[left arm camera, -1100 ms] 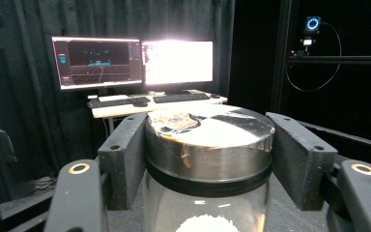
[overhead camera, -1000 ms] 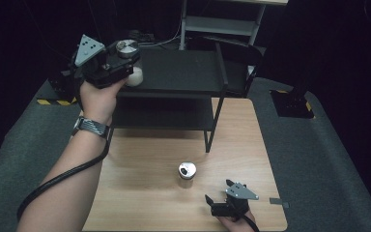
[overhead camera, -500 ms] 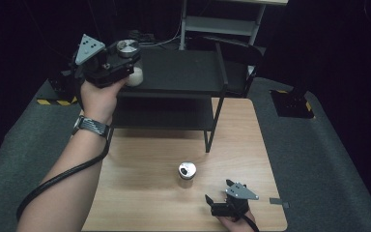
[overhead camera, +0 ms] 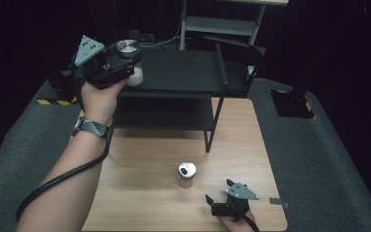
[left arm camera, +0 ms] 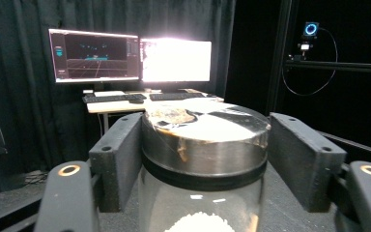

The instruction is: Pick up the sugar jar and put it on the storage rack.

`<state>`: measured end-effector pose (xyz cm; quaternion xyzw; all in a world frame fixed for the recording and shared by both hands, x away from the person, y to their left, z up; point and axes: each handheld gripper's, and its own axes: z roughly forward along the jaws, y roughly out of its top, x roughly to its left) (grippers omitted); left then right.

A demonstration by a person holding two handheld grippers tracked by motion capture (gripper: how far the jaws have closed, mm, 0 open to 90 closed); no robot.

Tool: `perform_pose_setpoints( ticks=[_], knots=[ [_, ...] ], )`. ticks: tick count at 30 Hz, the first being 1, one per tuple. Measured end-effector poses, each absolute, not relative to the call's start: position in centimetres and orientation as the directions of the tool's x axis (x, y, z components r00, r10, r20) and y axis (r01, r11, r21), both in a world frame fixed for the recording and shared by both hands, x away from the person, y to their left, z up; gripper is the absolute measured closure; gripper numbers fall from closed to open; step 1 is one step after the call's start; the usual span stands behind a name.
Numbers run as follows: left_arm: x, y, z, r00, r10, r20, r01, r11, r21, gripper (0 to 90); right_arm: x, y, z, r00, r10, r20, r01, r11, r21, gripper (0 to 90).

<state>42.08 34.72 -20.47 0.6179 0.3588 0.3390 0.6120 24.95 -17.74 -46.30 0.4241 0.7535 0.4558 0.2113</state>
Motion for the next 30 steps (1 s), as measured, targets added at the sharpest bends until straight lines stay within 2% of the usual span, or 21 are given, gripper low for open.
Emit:
perform_pose_setpoints(
  ticks=[6, 10, 13, 19, 30],
  knots=[
    [41.7, 34.5, -20.4, 0.492, 0.87, -0.033, 0.045, 0.012, 0.999, 14.1, 24.9, -17.6, -46.2, -0.556, 0.829, 0.058, 0.443, 0.236, 0.865, 0.1],
    [41.3, 34.8, -20.5, 0.489, 0.871, -0.045, 0.05, 0.023, 0.998, 8.6, 24.9, -17.6, -46.2, -0.556, 0.829, 0.057, 0.443, 0.238, 0.865, 0.2],
    [40.7, 34.7, -20.6, 0.483, 0.875, -0.017, 0.045, -0.005, 0.999, 5.0, 24.9, -17.5, -46.2, -0.556, 0.83, 0.054, 0.443, 0.24, 0.864, 0.2],
    [39.9, 34.9, -21.1, 0.483, 0.876, 0.018, 0.03, -0.037, 0.999, 0.6, 24.9, -17.5, -46.2, -0.557, 0.829, 0.053, 0.444, 0.243, 0.862, 0.2],
    [38.3, 35.8, -21.9, 0.48, 0.877, 0.024, 0.03, -0.044, 0.999, 0.3, 24.9, -17.4, -46.1, -0.556, 0.83, 0.048, 0.443, 0.247, 0.862, 0.1]
  ],
)
